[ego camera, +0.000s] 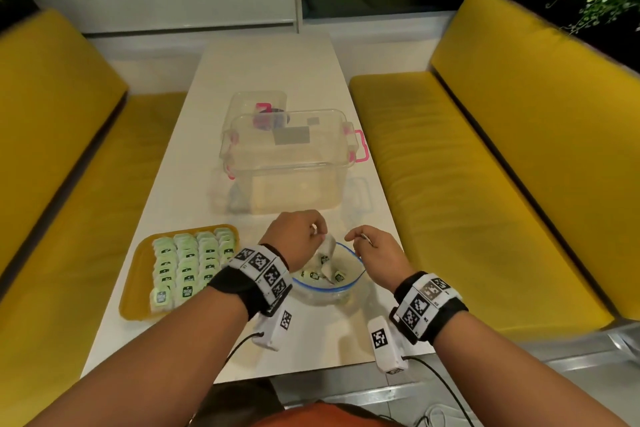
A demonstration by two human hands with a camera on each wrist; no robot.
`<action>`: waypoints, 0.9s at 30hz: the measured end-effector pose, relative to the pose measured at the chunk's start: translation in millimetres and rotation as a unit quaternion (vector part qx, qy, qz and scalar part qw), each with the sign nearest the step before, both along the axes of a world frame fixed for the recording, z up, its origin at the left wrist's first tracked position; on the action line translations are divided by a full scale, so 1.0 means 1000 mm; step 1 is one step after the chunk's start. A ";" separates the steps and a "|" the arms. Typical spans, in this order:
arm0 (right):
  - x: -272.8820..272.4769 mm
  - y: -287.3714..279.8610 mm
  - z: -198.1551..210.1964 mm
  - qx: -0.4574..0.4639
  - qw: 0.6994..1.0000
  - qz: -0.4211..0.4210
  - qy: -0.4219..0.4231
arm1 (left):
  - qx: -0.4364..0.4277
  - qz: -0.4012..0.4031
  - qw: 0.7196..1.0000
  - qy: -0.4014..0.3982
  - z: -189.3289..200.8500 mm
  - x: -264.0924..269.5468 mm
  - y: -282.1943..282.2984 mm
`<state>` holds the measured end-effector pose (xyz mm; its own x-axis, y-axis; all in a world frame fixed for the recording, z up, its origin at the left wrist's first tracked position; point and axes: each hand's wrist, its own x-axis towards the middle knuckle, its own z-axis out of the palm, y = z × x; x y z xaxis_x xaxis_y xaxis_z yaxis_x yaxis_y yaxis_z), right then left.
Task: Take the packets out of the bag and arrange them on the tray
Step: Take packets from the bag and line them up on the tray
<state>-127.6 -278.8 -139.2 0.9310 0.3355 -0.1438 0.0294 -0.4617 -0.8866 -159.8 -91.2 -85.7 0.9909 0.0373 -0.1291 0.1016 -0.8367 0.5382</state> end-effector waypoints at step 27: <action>-0.017 0.151 0.032 0.052 0.982 0.165 -0.071 | 0.049 0.003 0.998 -0.039 0.069 -0.055 0.126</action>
